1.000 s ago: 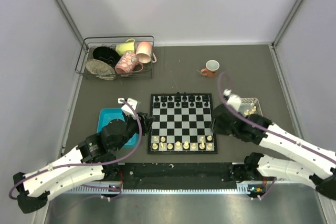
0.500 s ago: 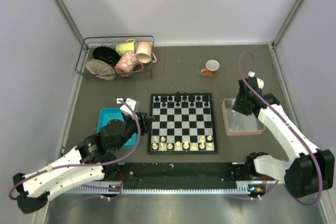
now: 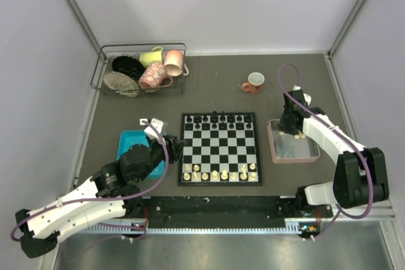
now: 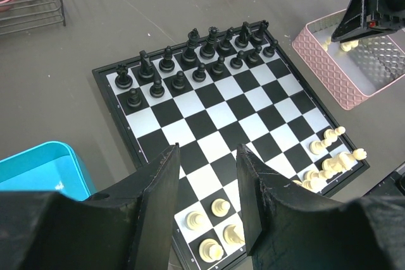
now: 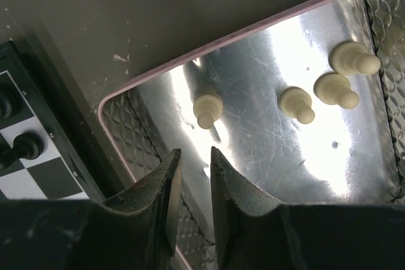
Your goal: Set up the chess pieces on the board
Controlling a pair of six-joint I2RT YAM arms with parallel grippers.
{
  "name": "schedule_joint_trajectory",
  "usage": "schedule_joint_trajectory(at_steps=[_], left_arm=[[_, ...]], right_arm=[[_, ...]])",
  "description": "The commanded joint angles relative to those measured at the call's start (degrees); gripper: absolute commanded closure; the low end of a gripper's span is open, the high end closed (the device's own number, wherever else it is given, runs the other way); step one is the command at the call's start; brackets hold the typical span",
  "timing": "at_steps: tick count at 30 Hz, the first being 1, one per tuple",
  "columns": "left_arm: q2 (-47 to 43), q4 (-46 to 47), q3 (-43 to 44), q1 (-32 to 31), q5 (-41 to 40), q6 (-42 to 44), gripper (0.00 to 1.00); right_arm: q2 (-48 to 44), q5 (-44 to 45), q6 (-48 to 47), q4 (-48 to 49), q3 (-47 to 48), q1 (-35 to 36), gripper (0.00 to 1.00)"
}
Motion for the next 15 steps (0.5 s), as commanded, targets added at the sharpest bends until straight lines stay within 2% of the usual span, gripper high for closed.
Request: schedule_joint_trajectory(at_steps=[1, 15], left_arm=[[-0.5, 1.5, 0.3, 0.2, -0.2, -0.5, 0.54], [-0.7, 1.3, 0.3, 0.2, -0.3, -0.5, 0.54]], right_arm=[[1.8, -0.2, -1.4, 4.0, -0.6, -1.7, 0.75], [5.4, -0.9, -2.6, 7.0, -1.2, -3.2, 0.76]])
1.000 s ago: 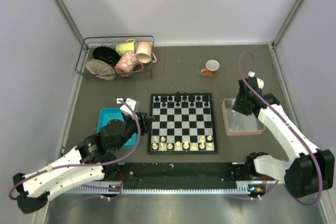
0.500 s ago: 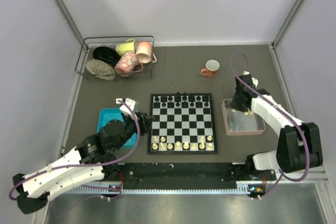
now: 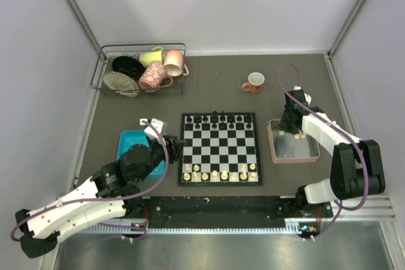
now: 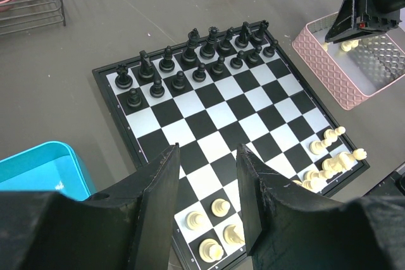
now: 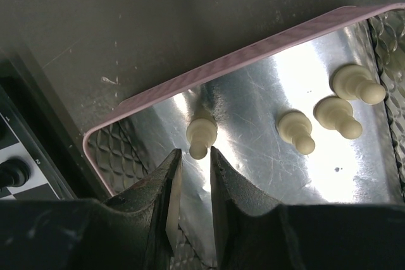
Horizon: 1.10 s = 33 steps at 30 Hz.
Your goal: Set up the chess pieces on the board
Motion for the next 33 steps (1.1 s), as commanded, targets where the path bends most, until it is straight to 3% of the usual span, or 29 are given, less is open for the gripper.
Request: schedule_joint_trajectory(at_steps=[1, 7, 15, 21, 26, 28, 33], left_arm=[[-0.7, 1.3, 0.3, 0.2, -0.4, -0.5, 0.54], [-0.7, 1.3, 0.2, 0.2, -0.5, -0.5, 0.54], [-0.5, 1.4, 0.6, 0.2, -0.5, -0.2, 0.54], [-0.6, 1.4, 0.8, 0.2, -0.4, -0.1, 0.54], [-0.6, 1.4, 0.8, 0.2, -0.2, -0.1, 0.54], [-0.3, 1.4, 0.8, 0.2, -0.2, -0.2, 0.54], [0.1, 1.4, 0.7, 0.2, -0.5, -0.5, 0.54]], right_arm=[[1.7, 0.0, -1.0, 2.7, -0.2, -0.9, 0.77], [2.8, 0.5, -1.5, 3.4, -0.2, -1.1, 0.82], [-0.1, 0.3, -2.0, 2.6, -0.6, -1.2, 1.00], [-4.4, 1.7, -1.9, -5.4, 1.6, -1.2, 1.00], [-13.6, -1.0, -1.3, -11.0, 4.6, -0.5, 1.00], [-14.9, -2.0, -1.4, -12.8, 6.6, 2.2, 1.00], [-15.6, -1.8, 0.2, -16.4, 12.7, 18.7, 1.00]])
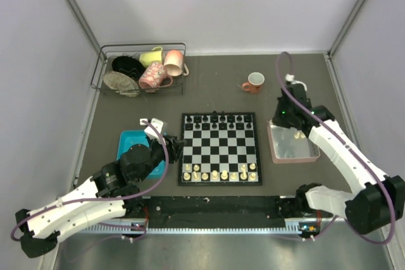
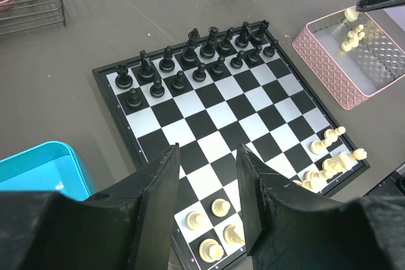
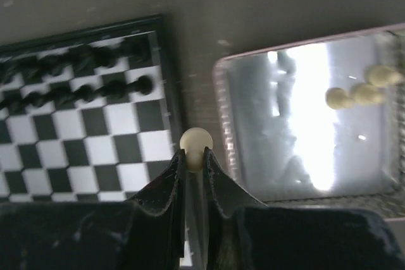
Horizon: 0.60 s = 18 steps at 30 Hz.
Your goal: Set up the chess pieces on the board
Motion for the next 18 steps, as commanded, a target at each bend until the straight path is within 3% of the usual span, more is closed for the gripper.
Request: schedule_joint_trajectory(at_steps=[1, 10, 18], left_arm=[[0.2, 1.4, 0.8, 0.2, -0.6, -0.6, 0.54], [-0.8, 0.8, 0.1, 0.2, -1.5, -1.0, 0.55], [-0.4, 0.8, -0.3, 0.2, -0.9, -1.8, 0.55]], right_arm=[[-0.7, -1.1, 1.9, -3.3, 5.5, 13.8, 1.00], [5.3, 1.1, 6.7, -3.9, 5.5, 33.8, 1.00], [11.4, 2.5, 10.2, -2.4, 3.3, 40.4, 1.00]])
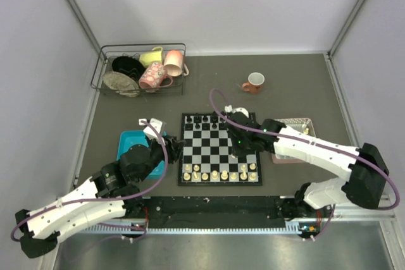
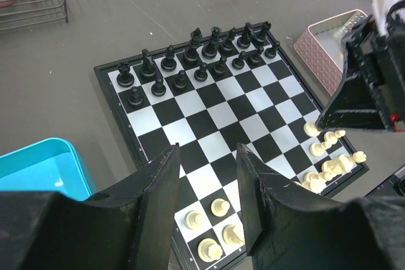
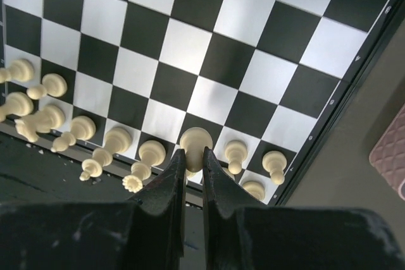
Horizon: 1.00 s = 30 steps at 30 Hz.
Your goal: Set up the chess pieces on the board
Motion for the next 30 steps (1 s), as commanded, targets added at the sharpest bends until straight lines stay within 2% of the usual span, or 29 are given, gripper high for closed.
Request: schedule_joint_trajectory(at_steps=[1, 10, 30], left_arm=[[-0.1, 1.0, -0.3, 0.2, -0.2, -1.0, 0.55], [-0.4, 0.7, -0.2, 0.3, -0.7, -1.0, 0.55], [-0.8, 0.8, -0.7, 0.3, -0.5, -0.9, 0.54]], right_arm=[[1.7, 2.6, 3.4, 1.1, -2.0, 2.6, 1.00], [3.6, 1.9, 6.2, 4.5, -5.6, 4.8, 1.00], [7.3, -0.1, 6.3, 7.2, -6.6, 5.1, 1.00]])
